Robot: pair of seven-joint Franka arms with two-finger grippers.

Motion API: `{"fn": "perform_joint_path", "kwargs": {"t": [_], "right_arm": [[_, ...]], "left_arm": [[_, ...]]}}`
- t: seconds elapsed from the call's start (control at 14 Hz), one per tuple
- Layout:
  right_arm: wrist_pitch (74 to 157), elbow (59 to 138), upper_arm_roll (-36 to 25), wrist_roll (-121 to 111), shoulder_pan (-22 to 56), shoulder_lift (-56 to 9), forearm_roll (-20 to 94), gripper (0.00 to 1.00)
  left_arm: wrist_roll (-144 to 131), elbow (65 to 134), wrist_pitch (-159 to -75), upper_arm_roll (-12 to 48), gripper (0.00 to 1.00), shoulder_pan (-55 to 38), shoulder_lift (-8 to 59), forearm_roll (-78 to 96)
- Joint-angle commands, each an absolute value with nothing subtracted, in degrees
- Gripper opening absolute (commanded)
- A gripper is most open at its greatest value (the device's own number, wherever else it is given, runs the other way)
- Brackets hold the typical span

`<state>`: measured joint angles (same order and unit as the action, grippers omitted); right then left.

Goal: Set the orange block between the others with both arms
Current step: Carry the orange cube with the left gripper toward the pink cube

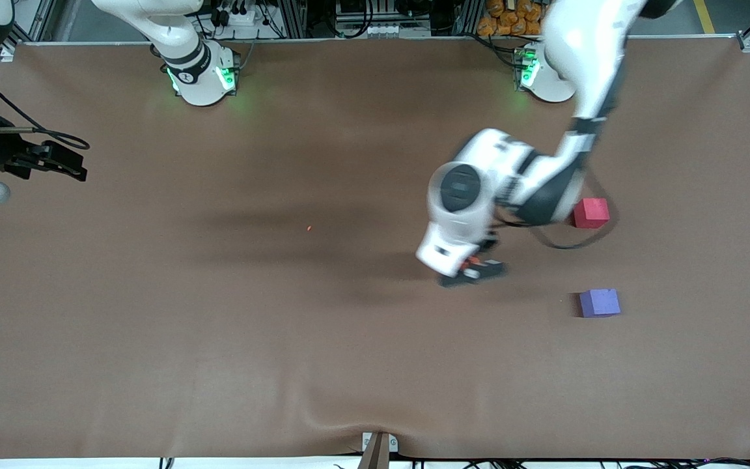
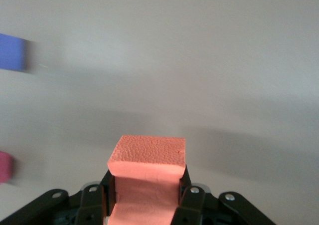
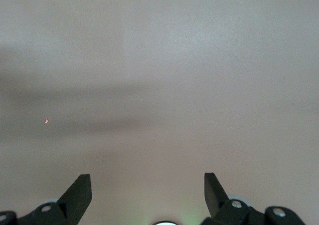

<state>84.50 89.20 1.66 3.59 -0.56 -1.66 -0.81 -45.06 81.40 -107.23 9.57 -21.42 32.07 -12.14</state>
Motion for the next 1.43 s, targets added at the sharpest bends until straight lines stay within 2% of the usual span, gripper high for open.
{"fn": "perform_joint_path", "kwargs": {"t": [0.0,0.14,0.43,0.64,0.93,1.36], "right_arm": [[84.6,90.5,2.0,3.2,-0.8,-0.2,-1.8,1.0],[84.6,90.5,2.0,3.2,-0.8,-0.2,-1.8,1.0],[84.6,90.5,2.0,3.2,-0.8,-0.2,-1.8,1.0],[84.6,90.5,2.0,3.2,-0.8,-0.3,-1.8,1.0],[84.6,90.5,2.0,3.2,-0.8,-0.3,-1.8,1.0],[84.6,90.5,2.0,3.2,-0.8,-0.3,-1.8,1.0]], "left_arm": [[-37.4,83.2,-103.0,10.6,0.0,-14.4,28.3,-9.8],[-27.6,83.9,-100.3,10.7,0.0,-8.2,26.6,-9.5],[-16.4,93.1,-102.5,10.7,0.0,0.6,21.9,-9.5],[-6.7,102.5,-111.6,10.8,0.0,7.1,19.3,-9.5],[-1.8,111.6,-125.1,12.3,0.0,13.1,19.2,-9.1],[-3.0,116.5,-133.8,12.3,0.0,13.1,20.0,-9.0]]}}
